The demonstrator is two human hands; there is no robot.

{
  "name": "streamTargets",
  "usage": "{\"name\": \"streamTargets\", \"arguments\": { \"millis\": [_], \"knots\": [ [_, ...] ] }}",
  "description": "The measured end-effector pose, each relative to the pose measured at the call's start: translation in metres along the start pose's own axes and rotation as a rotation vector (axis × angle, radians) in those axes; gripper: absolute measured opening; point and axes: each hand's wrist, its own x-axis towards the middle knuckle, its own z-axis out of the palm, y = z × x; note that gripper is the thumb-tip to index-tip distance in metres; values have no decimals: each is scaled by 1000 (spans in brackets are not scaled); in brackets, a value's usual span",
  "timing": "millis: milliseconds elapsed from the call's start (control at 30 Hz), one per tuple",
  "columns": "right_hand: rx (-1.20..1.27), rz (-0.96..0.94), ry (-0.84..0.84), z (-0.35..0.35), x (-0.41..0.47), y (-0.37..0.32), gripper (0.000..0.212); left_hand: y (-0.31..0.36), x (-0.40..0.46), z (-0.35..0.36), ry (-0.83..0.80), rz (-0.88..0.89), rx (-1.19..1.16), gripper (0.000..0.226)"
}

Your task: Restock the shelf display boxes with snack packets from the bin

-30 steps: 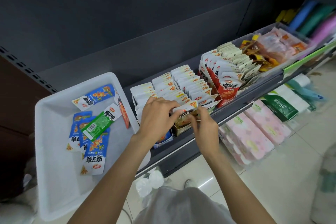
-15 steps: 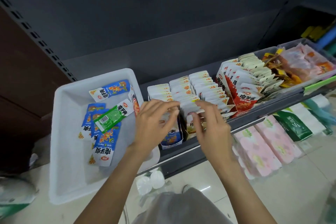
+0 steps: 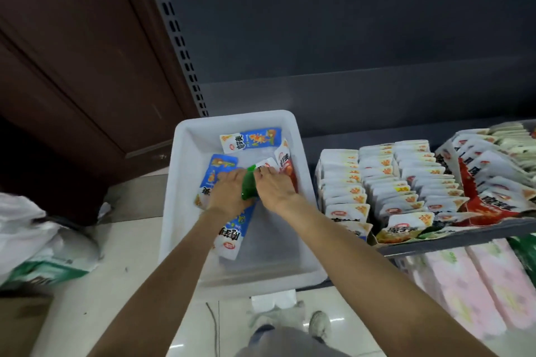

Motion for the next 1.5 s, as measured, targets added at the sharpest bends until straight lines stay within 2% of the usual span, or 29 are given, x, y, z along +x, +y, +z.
{"name": "streamTargets", "arguments": {
  "millis": [67,133,267,300,367,433,467,500,567,600,700,800,1000,1100,1200,1333,1433,1500],
  "knots": [
    [8,49,-42,12,13,1,59,-4,9,5,-50,8,65,78],
    [41,83,-38,18,17,2,58,-3,11,5,-24,37,149,69],
    [-18,88,25,6,9,-4,35,-1,-7,-7,32,99,252,36],
    [5,95,53,-2,4,-4,31,-1,-15,-15,94,86,297,31],
    [127,88,197,-16,-11,-2,31,-5,-32,-31,338,95,295,18],
    [376,57,419,-30,-36,1,45,-10,-51,-45,568,106,28,11],
    [557,64,505,-38,-51,3,53,-9,-60,-52,601,89,-157,19],
    [746,91,565,-47,-69,5,60,-5,-69,-60,578,68,-334,25],
    [1053,170,599,-59,-101,12,65,12,-82,-73,475,52,-627,22],
    [1174,200,573,-63,-115,17,61,22,-86,-77,427,56,-740,16],
    [1585,228,461,-67,-149,33,29,61,-99,-87,308,53,-1011,17],
    [1721,268,479,-64,-178,48,19,100,-107,-87,202,136,-1068,17],
    [1823,387,734,-42,-243,91,13,171,-115,-56,71,398,-935,17],
    [1777,516,965,-26,-292,123,12,198,-112,-39,176,529,-662,33],
    [1529,713,1164,-4,-333,163,20,224,-105,-29,263,561,-437,44],
    [1363,723,1078,21,-349,195,20,266,-88,-12,250,629,-211,39],
    [1414,625,965,28,-335,204,20,295,-73,-1,206,668,-32,38],
    [1428,558,864,31,-321,209,16,309,-65,5,198,684,33,30]
  ]
}}
